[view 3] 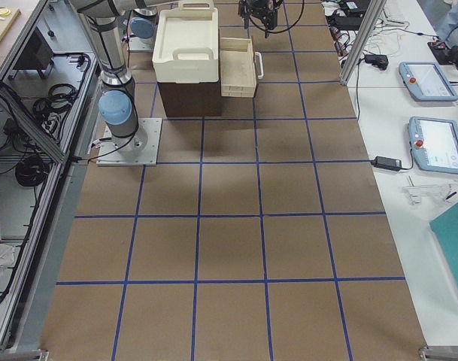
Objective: Place scissors in drawer with both arms
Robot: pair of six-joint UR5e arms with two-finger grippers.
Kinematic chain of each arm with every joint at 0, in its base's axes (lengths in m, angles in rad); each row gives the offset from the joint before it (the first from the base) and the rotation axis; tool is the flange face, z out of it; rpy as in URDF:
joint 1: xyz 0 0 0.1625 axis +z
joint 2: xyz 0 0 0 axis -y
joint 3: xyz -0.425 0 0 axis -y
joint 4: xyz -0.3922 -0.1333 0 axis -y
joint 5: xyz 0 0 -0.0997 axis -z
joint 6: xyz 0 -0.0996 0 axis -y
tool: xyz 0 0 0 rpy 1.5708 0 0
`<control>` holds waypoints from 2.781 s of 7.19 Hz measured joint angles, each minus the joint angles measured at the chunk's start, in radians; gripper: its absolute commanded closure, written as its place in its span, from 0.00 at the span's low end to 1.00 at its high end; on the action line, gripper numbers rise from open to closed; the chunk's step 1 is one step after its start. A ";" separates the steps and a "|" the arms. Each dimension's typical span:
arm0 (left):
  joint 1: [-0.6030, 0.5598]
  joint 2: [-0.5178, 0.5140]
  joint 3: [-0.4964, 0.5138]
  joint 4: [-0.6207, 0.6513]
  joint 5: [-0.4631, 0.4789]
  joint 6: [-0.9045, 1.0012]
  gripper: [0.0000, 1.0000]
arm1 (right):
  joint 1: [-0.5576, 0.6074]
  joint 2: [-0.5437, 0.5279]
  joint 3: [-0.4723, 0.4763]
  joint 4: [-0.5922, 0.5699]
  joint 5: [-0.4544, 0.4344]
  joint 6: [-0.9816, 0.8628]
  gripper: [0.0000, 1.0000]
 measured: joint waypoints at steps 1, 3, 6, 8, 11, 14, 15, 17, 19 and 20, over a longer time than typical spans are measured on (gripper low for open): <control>-0.046 0.015 0.000 -0.014 -0.002 -0.064 1.00 | -0.011 -0.004 0.000 0.003 -0.008 0.061 0.00; -0.149 0.037 -0.001 -0.038 -0.005 -0.194 1.00 | -0.047 -0.018 0.002 0.018 -0.022 0.135 0.00; -0.312 0.048 -0.011 -0.050 -0.005 -0.381 1.00 | -0.070 -0.039 0.016 0.041 -0.041 0.309 0.00; -0.402 0.048 -0.018 -0.059 0.000 -0.466 1.00 | -0.071 -0.048 0.017 0.051 -0.074 0.394 0.00; -0.452 0.053 -0.019 -0.136 -0.001 -0.504 1.00 | -0.070 -0.055 0.018 0.056 -0.131 0.462 0.00; -0.470 0.043 -0.026 -0.153 -0.004 -0.538 1.00 | -0.072 -0.055 0.017 0.057 -0.136 0.467 0.00; -0.471 0.042 -0.034 -0.153 -0.005 -0.543 0.82 | -0.072 -0.055 0.017 0.056 -0.133 0.474 0.00; -0.471 0.045 -0.049 -0.153 -0.005 -0.545 0.41 | -0.075 -0.055 0.017 0.057 -0.123 0.509 0.00; -0.471 0.049 -0.052 -0.150 -0.010 -0.557 0.35 | -0.083 -0.055 0.017 0.059 -0.117 0.524 0.00; -0.471 0.051 -0.050 -0.148 -0.011 -0.571 0.35 | -0.090 -0.055 0.018 0.064 -0.113 0.534 0.00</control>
